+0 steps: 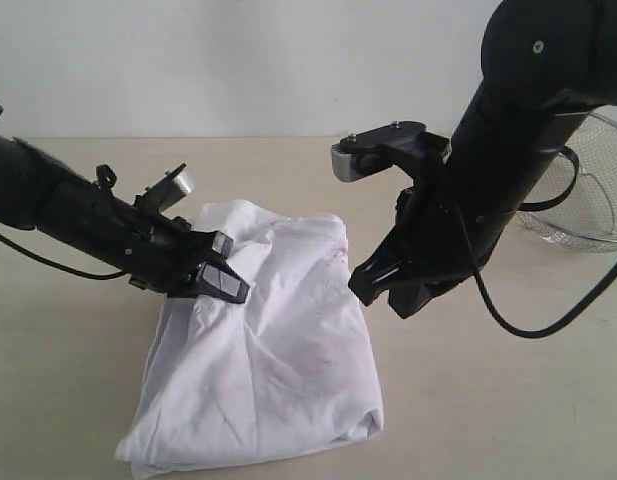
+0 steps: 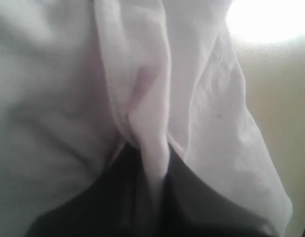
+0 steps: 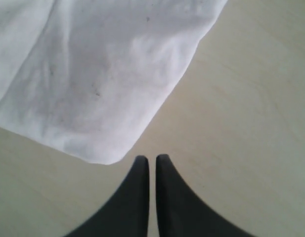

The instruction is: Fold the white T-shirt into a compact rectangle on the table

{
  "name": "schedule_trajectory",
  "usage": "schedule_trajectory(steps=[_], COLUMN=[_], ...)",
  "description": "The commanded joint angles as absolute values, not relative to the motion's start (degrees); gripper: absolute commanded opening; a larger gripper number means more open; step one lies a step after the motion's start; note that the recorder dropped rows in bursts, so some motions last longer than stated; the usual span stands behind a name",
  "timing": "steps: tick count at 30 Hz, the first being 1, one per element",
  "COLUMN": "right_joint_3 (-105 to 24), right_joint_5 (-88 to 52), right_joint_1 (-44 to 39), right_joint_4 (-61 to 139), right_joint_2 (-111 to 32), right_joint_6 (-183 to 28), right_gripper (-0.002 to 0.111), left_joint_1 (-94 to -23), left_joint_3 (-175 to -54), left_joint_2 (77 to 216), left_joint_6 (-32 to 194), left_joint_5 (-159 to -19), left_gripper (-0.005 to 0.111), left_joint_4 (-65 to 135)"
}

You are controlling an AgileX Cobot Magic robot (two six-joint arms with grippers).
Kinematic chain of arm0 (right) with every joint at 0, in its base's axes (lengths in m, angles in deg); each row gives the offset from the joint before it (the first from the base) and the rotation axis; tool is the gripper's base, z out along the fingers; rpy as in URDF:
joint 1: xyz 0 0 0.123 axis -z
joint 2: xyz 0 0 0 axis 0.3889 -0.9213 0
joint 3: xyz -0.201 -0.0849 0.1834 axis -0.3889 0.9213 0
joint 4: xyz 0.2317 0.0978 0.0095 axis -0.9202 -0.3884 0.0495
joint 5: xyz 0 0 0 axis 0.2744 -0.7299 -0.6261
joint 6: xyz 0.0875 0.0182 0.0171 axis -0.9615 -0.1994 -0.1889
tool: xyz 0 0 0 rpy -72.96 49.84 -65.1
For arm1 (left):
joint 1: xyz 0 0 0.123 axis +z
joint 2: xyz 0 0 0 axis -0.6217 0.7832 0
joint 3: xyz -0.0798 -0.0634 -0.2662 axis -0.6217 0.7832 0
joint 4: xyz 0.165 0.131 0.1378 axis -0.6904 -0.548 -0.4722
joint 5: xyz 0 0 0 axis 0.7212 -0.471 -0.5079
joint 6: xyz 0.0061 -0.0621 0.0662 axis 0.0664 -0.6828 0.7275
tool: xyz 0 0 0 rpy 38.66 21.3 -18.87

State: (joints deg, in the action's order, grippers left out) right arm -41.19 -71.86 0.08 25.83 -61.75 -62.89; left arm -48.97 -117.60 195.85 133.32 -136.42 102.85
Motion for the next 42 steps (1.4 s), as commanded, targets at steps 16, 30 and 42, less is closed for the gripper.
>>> schedule_trajectory(steps=[16, 30, 42], right_joint_3=[-40.67, -37.07, -37.07], right_joint_5=[-73.29, -57.77, -47.72], right_joint_1=[0.52, -7.20, -11.00], right_joint_4=[23.66, 15.14, 13.49], right_joint_2=[-61.01, -66.96, -73.37], right_joint_6=[-62.52, -54.57, -54.46], right_gripper=[0.000, 0.000, 0.000], left_joint_1=[-48.71, -42.36, -42.36], left_joint_3=[-117.04, -116.63, -116.63], left_joint_2=[185.48, 184.33, 184.33], left_joint_6=[122.42, 122.14, 122.14], left_joint_5=[-131.64, -134.40, -134.54], left_gripper=[0.005, 0.005, 0.005], left_joint_4=[83.44, 83.98, 84.24])
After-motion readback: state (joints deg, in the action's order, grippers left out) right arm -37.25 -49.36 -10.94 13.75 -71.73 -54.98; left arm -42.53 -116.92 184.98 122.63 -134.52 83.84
